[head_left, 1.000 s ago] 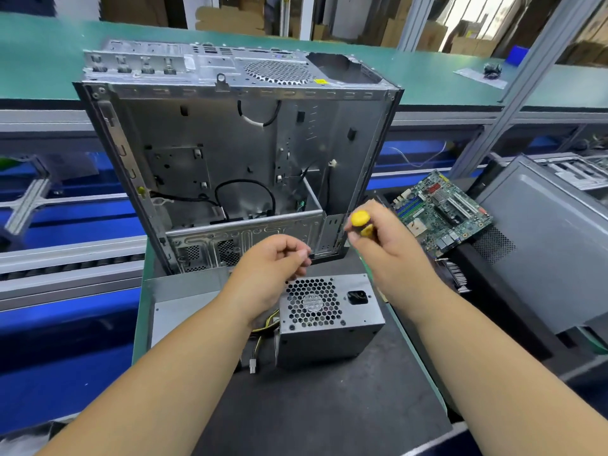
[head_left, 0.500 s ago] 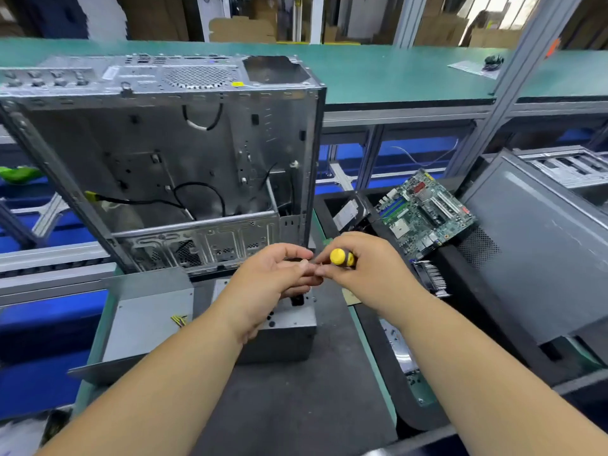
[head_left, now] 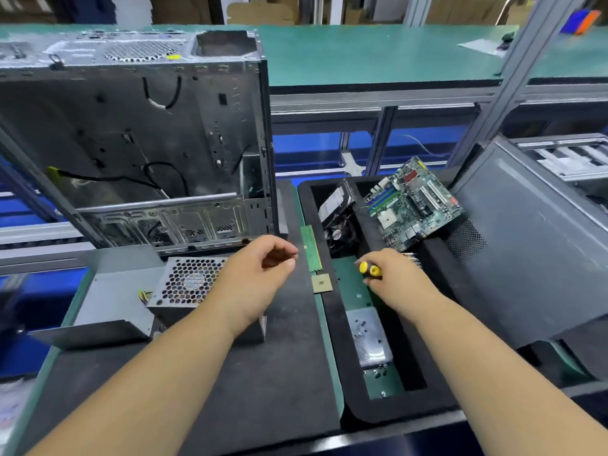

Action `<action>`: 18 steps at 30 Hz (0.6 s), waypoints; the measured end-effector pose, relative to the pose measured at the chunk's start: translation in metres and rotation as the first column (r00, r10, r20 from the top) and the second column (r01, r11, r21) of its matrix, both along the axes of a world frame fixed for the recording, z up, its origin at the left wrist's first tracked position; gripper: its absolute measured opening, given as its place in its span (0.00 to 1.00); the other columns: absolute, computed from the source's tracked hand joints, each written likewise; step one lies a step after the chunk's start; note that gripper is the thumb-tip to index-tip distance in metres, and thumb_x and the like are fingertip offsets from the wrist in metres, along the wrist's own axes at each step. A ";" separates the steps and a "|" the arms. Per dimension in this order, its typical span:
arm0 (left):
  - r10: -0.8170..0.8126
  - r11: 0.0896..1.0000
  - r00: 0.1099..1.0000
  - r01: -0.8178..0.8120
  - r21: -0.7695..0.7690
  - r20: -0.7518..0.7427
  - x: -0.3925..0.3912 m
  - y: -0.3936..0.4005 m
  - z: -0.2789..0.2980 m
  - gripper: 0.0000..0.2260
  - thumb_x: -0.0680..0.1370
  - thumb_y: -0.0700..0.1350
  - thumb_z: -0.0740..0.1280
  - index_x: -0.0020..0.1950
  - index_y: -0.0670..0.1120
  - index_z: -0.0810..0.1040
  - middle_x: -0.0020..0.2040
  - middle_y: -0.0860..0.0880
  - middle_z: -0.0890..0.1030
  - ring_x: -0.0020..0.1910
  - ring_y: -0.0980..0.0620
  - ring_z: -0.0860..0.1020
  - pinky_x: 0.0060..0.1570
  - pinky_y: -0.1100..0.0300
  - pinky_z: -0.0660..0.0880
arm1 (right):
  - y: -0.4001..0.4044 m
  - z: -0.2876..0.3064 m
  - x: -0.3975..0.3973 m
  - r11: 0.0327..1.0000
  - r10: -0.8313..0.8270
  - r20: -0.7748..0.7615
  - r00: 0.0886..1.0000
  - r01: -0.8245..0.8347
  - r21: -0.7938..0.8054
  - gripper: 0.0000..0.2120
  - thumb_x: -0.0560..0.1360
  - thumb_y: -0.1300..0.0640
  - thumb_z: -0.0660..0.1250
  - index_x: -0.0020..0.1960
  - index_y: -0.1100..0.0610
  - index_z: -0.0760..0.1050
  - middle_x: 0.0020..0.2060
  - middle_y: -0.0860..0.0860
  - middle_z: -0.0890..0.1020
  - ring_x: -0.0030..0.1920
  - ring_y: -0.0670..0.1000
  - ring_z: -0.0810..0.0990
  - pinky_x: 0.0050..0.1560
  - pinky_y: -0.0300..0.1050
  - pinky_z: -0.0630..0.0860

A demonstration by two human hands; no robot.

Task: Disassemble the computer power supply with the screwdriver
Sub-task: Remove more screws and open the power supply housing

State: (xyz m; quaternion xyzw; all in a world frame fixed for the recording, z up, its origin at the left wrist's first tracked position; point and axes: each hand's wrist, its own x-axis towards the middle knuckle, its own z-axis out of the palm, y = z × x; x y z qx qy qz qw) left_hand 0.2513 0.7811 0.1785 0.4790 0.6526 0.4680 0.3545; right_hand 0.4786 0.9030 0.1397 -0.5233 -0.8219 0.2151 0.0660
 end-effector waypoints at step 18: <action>0.418 0.908 0.851 -0.407 0.104 -0.318 -0.080 -0.069 -0.008 0.12 0.75 0.43 0.71 0.51 0.60 0.76 0.53 0.59 0.75 0.51 0.70 0.73 0.50 0.68 0.66 | -0.046 0.073 -0.106 0.949 0.304 -0.667 0.680 -0.275 0.153 0.09 0.78 0.58 0.69 0.56 0.48 0.79 0.52 0.44 0.78 0.56 0.46 0.77 0.57 0.43 0.74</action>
